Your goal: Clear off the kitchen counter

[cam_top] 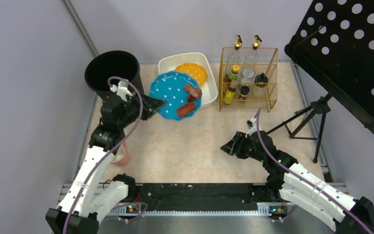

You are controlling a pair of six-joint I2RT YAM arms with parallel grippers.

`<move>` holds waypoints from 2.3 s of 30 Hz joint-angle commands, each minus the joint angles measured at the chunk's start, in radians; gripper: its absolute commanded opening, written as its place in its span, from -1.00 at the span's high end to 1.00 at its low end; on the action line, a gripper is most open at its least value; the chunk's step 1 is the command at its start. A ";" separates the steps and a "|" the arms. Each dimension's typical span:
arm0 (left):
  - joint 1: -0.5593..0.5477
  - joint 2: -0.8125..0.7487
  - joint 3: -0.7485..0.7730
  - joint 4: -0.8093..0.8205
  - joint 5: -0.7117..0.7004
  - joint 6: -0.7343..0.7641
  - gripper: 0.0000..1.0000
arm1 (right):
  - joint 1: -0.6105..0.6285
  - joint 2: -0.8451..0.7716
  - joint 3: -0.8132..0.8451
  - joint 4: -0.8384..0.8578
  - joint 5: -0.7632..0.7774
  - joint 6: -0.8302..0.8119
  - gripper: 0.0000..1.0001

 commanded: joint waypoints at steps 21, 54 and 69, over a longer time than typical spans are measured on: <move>0.684 0.259 0.287 0.356 0.273 -0.306 1.00 | 0.003 0.205 0.008 0.269 -0.145 -0.015 -0.03; 0.846 0.344 0.596 -0.147 -0.168 0.170 1.00 | 0.003 0.311 -0.002 0.402 -0.227 -0.037 -0.02; 0.585 0.415 0.753 -0.246 -0.563 0.448 1.00 | 0.003 0.271 -0.054 0.429 -0.242 -0.025 -0.02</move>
